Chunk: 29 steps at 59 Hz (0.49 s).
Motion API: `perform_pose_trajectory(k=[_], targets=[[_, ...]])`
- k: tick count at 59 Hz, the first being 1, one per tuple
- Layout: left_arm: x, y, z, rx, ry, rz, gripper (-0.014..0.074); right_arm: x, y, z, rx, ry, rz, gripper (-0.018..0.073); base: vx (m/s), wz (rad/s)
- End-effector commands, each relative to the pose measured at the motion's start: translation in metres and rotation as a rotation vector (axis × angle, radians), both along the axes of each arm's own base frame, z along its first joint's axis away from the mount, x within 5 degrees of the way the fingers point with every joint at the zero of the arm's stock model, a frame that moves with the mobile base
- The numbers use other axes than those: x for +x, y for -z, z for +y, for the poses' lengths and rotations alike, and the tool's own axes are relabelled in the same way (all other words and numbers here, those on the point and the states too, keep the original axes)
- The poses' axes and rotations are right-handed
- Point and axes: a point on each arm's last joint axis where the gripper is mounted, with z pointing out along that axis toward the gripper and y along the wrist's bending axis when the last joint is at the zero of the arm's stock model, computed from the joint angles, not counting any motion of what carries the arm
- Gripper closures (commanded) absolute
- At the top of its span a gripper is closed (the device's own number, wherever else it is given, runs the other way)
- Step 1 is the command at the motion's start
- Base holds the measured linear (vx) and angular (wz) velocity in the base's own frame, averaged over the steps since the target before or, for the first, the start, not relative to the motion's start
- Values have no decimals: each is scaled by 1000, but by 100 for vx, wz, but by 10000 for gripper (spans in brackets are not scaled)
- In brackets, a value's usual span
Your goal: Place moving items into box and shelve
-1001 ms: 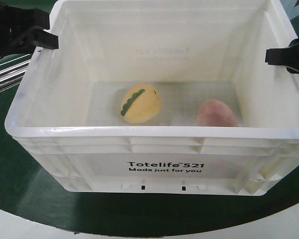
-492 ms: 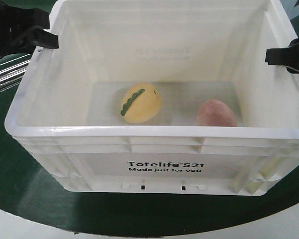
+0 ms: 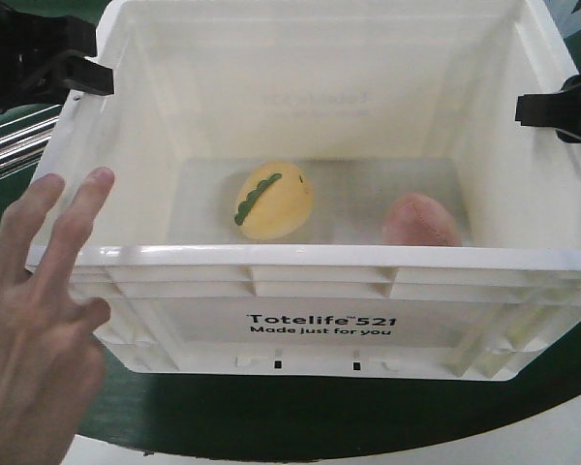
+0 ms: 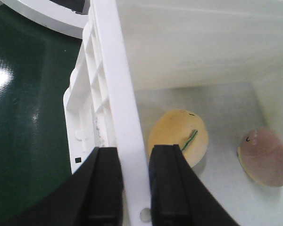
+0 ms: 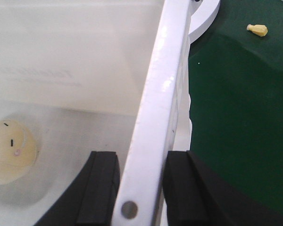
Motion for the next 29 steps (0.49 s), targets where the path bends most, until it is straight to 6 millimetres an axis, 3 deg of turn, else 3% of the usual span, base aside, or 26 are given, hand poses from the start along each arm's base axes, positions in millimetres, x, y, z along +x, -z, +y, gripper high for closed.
perform_pose_trajectory(k=[1, 29], targets=[[-10, -36, -2, -125, -17, -169, 603, 0, -32, -1, 72, 38, -202, 565, 0, 0], [-10, -36, -2, -125, -17, -169, 603, 0, -32, -1, 72, 38, -202, 565, 0, 0]])
